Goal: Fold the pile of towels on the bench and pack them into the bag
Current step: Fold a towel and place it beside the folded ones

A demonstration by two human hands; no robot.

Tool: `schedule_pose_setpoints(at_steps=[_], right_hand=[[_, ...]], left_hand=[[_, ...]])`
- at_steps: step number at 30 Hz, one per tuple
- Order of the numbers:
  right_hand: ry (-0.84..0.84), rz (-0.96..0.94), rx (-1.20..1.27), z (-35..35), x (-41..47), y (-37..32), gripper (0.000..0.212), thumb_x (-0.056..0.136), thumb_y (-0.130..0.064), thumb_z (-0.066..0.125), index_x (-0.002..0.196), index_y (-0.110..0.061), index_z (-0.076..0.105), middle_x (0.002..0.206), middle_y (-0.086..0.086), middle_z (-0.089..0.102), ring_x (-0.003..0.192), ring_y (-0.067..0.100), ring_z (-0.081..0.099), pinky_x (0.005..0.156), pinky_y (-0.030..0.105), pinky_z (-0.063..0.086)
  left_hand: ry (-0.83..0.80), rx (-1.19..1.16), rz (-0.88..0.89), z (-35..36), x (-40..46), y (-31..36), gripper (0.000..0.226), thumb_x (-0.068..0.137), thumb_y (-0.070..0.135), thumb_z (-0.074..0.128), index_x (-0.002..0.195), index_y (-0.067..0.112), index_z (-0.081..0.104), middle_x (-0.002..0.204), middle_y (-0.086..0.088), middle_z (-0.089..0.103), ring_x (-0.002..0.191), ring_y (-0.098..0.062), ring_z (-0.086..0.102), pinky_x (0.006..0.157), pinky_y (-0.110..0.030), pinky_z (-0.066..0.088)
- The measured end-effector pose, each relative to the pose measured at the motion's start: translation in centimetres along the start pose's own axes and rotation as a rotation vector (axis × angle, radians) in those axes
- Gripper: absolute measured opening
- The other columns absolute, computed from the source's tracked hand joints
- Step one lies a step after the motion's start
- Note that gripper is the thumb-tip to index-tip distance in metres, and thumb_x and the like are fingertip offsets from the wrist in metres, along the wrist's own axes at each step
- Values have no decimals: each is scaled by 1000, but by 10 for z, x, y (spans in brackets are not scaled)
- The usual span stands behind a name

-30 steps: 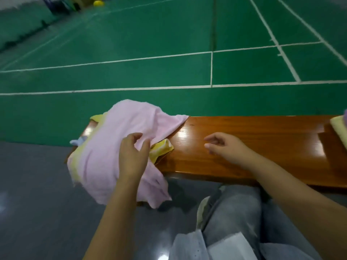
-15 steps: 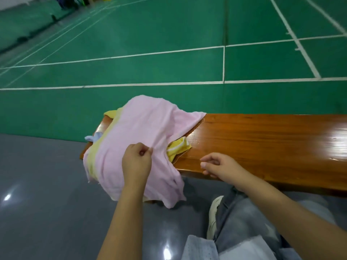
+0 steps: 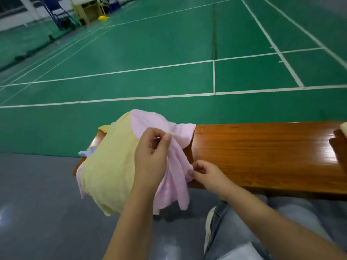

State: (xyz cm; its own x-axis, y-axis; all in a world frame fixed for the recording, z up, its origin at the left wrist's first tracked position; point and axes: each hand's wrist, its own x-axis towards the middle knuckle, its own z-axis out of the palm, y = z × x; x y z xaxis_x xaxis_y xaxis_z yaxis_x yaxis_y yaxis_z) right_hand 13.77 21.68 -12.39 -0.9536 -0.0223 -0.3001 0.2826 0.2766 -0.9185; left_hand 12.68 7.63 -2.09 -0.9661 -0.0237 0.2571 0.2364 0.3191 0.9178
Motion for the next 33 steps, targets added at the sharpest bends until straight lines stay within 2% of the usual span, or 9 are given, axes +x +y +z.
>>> schedule_pose_setpoints(at_steps=[5,8,13,16,20,25,28,30,33], right_hand=[[196,7,214,-63,-24,4,17,96,-29,53,87,-16,60,87,6,66,78,20,59,71,34,50],[343,-9,353,-117,-45,8,14,95,-23,53,90,-14,62,94,10,66,87,26,59,74,40,49],[535,-47,640,-189,-83,16,11,94,-15,55,90,-8,63,84,7,67,76,16,60,67,31,49],[601,-34,808,-218,-94,28,11,93,-16,57,89,-8,63,81,7,67,75,17,62,62,27,52],[695,-77,944,-248,-106,34,4,93,-9,57,97,-10,58,90,11,64,79,17,64,66,28,55],[688,-69,425,-252,-92,28,36,94,-9,55,128,-16,47,126,5,56,115,16,54,90,26,43],[509,79,105,-245,-74,50,59,96,-14,51,149,-22,24,149,5,39,135,22,39,100,30,38],[497,198,-65,-242,-68,71,64,97,-19,52,151,-26,18,152,4,35,136,26,37,106,41,40],[566,392,-317,-238,-72,99,64,95,-25,55,150,-24,21,152,7,32,135,31,38,105,45,41]], left_hand=[[0,-45,75,25,-2,17,20,91,21,60,76,33,57,84,3,58,80,-15,56,70,-35,50],[-27,210,211,48,-8,23,20,92,16,61,76,26,54,95,12,51,89,2,49,78,-19,43],[-412,514,205,104,-27,34,17,102,25,39,89,17,47,83,0,59,75,-8,48,108,-30,30],[-631,707,56,145,-40,34,18,104,30,34,99,13,38,93,-12,64,84,-28,58,79,-37,44],[-758,627,-131,183,-59,33,22,104,34,34,102,14,42,86,-2,57,73,-11,53,64,-25,42],[-706,640,-110,206,-43,23,21,103,35,36,103,16,45,91,0,58,72,-10,52,59,-24,38],[-710,855,114,213,-21,-4,30,103,33,38,126,18,49,136,-6,52,112,-22,56,90,-31,46],[-828,970,244,214,-11,-28,44,103,38,33,145,26,36,159,0,24,145,-24,25,115,-41,28],[-1017,1113,189,209,-12,-57,51,103,48,20,152,39,13,163,7,-1,150,-24,1,119,-52,13]])
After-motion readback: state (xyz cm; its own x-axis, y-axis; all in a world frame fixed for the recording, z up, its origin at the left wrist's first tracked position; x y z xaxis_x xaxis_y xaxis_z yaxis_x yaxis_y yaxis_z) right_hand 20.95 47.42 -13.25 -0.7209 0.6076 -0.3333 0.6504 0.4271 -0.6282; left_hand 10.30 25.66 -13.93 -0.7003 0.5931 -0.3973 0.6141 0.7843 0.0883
